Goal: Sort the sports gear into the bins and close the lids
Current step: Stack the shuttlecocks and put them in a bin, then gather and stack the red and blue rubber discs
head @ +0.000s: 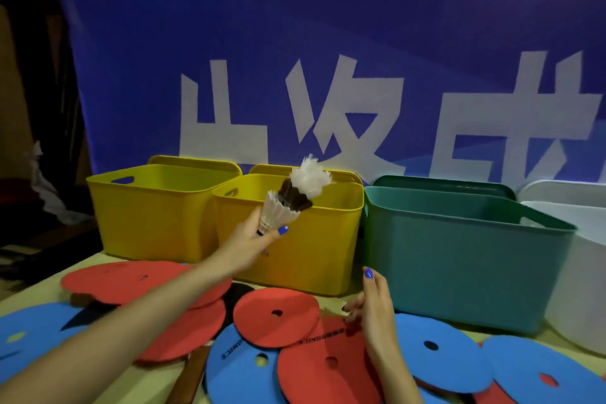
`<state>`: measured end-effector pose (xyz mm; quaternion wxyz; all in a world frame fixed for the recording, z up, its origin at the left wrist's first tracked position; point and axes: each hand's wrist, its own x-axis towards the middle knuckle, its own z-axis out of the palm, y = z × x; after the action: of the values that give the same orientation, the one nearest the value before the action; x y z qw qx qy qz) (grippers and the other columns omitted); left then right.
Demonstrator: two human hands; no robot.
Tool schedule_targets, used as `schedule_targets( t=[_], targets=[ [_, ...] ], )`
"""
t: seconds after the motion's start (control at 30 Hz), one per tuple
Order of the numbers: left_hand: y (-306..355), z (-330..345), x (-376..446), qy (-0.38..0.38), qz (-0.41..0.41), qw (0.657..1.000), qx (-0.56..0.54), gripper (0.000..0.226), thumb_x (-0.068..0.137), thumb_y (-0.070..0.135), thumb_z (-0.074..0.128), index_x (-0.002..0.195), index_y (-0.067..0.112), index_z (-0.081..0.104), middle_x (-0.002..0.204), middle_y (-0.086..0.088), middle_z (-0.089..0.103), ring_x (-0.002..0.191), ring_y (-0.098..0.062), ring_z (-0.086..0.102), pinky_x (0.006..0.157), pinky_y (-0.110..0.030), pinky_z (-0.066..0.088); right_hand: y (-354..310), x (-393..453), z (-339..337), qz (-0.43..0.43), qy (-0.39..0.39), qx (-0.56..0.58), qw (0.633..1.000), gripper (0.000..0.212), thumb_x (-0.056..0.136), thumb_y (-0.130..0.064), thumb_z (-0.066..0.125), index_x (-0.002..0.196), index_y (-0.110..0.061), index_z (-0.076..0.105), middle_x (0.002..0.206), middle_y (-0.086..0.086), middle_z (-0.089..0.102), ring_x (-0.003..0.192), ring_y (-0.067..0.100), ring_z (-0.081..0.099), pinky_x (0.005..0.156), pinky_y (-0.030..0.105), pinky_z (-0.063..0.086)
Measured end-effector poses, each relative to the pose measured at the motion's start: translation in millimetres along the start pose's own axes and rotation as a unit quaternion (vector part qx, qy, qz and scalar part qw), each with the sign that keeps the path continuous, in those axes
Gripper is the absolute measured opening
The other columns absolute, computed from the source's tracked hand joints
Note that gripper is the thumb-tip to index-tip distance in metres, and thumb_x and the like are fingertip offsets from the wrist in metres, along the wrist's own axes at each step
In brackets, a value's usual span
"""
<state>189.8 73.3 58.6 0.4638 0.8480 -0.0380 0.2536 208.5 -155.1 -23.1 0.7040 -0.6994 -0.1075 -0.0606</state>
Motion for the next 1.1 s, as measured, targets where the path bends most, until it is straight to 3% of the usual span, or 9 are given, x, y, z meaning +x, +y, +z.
schedule_targets(
  t=[0.1,0.2,0.27,0.43,0.57,0.73,0.83,0.93,1.1],
  targets=[
    [2.4,-23.7,32.0,0.025,0.012,0.992,0.124,0.055,0.069,0.059,0.058,0.109,0.023,0.050,0.096,-0.008,0.065,0.081,-0.021,0.058,0.071,-0.038,0.045,-2.1,-2.6,1.2,-0.019,-0.026,-0.038,0.999,0.025,0.099,-0.042,0.033,0.120,-0.032,0.043,0.062,0.004,0.059,0.055,0.018,0.055,0.059,0.031,0.045],
    [11.0,-36.4,62.9,0.040,0.030,0.926,0.375,0.045,0.087,0.043,0.056,0.126,0.023,0.045,0.118,-0.005,0.061,0.111,-0.027,0.053,0.090,-0.041,0.037,1.5,-3.9,4.8,-0.023,-0.049,-0.092,0.994,0.030,0.097,-0.047,0.033,0.123,-0.036,0.041,0.063,0.002,0.060,0.059,0.017,0.059,0.068,0.040,0.049],
    [16.5,-36.3,78.0,0.014,-0.005,0.901,0.433,0.054,0.090,0.040,0.056,0.139,0.030,0.034,0.131,-0.007,0.051,0.123,-0.029,0.045,0.099,-0.045,0.031,4.3,-5.9,5.4,-0.028,-0.064,-0.131,0.989,0.034,0.096,-0.049,0.033,0.127,-0.036,0.039,0.066,0.003,0.062,0.067,0.018,0.061,0.073,0.042,0.050],
    [20.1,-25.5,98.0,0.016,-0.093,0.919,0.383,0.089,0.088,0.032,0.062,0.149,0.042,-0.002,0.142,-0.011,0.029,0.129,-0.031,0.033,0.101,-0.047,0.027,1.6,-17.1,7.8,-0.049,-0.115,-0.238,0.963,0.041,0.097,-0.048,0.033,0.135,-0.035,0.031,0.078,-0.003,0.062,0.078,0.010,0.059,0.070,0.032,0.046],
    [23.7,-13.7,87.8,0.041,-0.057,0.937,0.342,0.081,0.089,0.021,0.062,0.150,0.035,0.010,0.143,-0.007,0.031,0.129,-0.028,0.034,0.100,-0.044,0.031,0.8,-18.7,10.2,-0.060,-0.133,-0.299,0.943,0.038,0.097,-0.044,0.037,0.134,-0.039,0.030,0.077,-0.001,0.059,0.077,0.012,0.058,0.072,0.033,0.047],
    [3.5,18.4,26.5,0.119,0.132,0.929,0.324,0.062,0.085,0.018,0.057,0.144,0.024,0.036,0.139,-0.002,0.046,0.134,-0.024,0.037,0.112,-0.046,0.017,1.4,-17.2,12.6,-0.065,-0.162,-0.358,0.917,0.025,0.095,-0.038,0.042,0.119,-0.034,0.045,0.072,-0.009,0.054,0.077,0.013,0.056,0.066,0.030,0.041],
    [-14.4,51.9,-24.3,0.026,0.111,0.943,0.313,0.068,0.084,0.036,0.049,0.147,0.027,0.025,0.150,0.006,0.033,0.144,-0.014,0.019,0.115,-0.049,-0.007,4.6,-16.5,11.2,-0.058,-0.138,-0.324,0.934,0.020,0.094,-0.031,0.046,0.112,-0.031,0.055,0.063,-0.007,0.052,0.067,0.010,0.051,0.057,0.027,0.036],
    [-39.2,71.7,-65.1,-0.090,0.047,0.937,0.335,0.082,0.074,0.067,0.018,0.148,0.032,0.017,0.156,0.013,0.018,0.145,-0.004,0.004,0.117,-0.046,-0.010,7.6,-18.4,13.6,-0.044,-0.096,-0.298,0.949,0.017,0.092,-0.022,0.048,0.102,-0.030,0.059,0.060,-0.005,0.053,0.063,0.011,0.051,0.057,0.029,0.037],
    [-51.7,81.4,-76.7,-0.233,-0.072,0.882,0.403,0.127,0.040,0.093,-0.005,0.149,0.027,-0.016,0.160,0.007,-0.001,0.147,-0.012,-0.001,0.115,-0.053,-0.005,12.8,-11.4,17.6,-0.071,0.011,-0.364,0.929,0.020,0.089,-0.022,0.046,0.101,-0.028,0.059,0.098,-0.005,0.061,0.097,0.015,0.055,0.086,0.032,0.042]
  ],
)
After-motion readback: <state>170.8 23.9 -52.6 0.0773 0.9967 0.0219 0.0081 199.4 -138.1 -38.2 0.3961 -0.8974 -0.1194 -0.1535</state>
